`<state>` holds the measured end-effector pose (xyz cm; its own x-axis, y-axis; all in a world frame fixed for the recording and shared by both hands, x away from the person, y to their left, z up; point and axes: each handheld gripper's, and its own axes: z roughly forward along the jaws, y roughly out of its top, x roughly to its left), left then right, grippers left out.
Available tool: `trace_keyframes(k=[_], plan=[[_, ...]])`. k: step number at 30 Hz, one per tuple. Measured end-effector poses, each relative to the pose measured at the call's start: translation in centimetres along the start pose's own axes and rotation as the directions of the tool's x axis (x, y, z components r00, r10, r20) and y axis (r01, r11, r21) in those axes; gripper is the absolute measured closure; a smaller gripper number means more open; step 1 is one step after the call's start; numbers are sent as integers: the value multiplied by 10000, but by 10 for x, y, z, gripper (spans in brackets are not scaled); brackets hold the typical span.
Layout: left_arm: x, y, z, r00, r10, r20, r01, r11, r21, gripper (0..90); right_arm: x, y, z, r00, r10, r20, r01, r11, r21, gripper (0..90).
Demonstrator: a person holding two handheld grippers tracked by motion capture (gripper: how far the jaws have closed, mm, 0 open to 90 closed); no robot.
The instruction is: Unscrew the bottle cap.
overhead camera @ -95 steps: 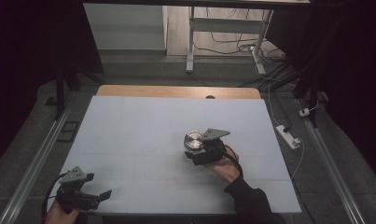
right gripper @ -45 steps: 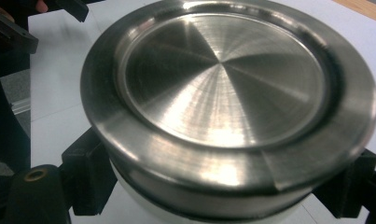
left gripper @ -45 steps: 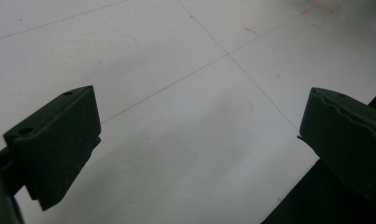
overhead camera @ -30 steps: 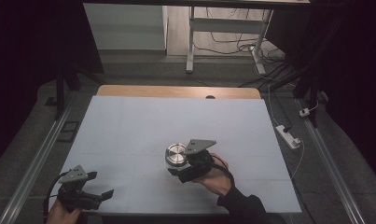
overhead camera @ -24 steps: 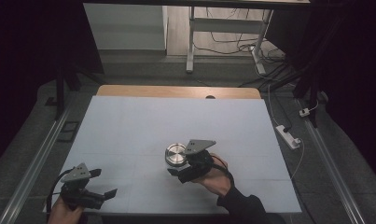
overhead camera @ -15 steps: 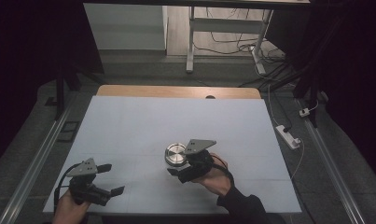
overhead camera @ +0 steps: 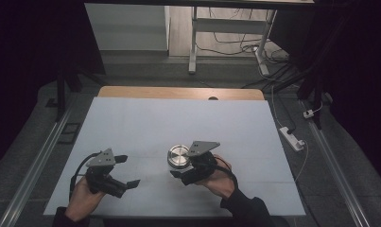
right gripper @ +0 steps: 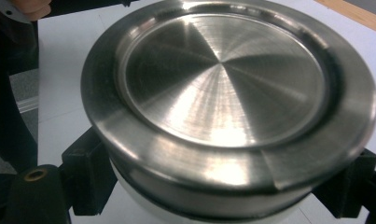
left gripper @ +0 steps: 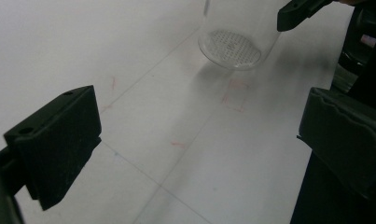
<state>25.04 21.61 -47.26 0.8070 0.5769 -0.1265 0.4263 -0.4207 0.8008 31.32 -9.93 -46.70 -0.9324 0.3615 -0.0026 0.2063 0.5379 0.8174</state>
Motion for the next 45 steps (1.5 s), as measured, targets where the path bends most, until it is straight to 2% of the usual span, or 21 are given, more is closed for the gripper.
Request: trace_keyframes(k=[6,12,16,22,26,29,34,37,39,41,42,43,44,45], plan=[[2,16,6,9981,450,411,-446,9989,-117,0,-1,0,-1,9999,-72,-114,71,10000,-64,150],[6,36,15,9915,1046,778,-1034,9945,-193,0,-1,0,-1,9998,-114,-188,113,9999,-92,151],[10,48,23,9819,1300,1376,-1273,9915,-282,0,-2,0,-3,9994,-149,-310,145,9998,-132,150],[10,67,38,9614,1875,2012,-1851,9822,-310,0,-2,0,-2,9980,-254,-570,250,9996,-88,150],[8,78,50,9412,2240,2529,-2244,9741,-278,0,-1,0,-2,9972,-295,-685,290,9995,-86,150],[7,86,57,9180,2606,2989,-2628,9643,-336,0,0,0,-2,9959,-366,-829,359,9993,-101,150],[6,95,66,8837,3041,3557,-3035,9510,-589,12,1,0,-1,9933,-459,-1059,451,9989,-102,150],[4,100,69,8696,3308,3665,-3329,9411,-595,43,2,0,0,9919,-568,-1139,561,9984,-93,150],[3,103,72,8561,3500,3803,-3525,9335,-655,88,3,0,0,9912,-582,-1191,578,9983,-72,150],[4,105,75,8428,3472,4113,-3468,9347,-783,97,3,0,0,9898,-652,-1267,643,9979,-108,150],[4,106,76,8328,3516,4276,-3495,9329,-864,117,3,0,0,9892,-670,-1304,660,9977,-119,150],[4,106,78,8270,3610,4309,-3594,9290,-885,146,3,0,-1,9885,-716,-1331,705,9974,-127,150],[3,107,79,8254,3608,4343,-3599,9289,-876,161,4,1,-1,9885,-732,-1321,722,9973,-127,150],[4,107,80,8208,3602,4432,-3597,9288,-887,168,4,1,-1,9886,-709,-1327,697,9975,-131,151]])
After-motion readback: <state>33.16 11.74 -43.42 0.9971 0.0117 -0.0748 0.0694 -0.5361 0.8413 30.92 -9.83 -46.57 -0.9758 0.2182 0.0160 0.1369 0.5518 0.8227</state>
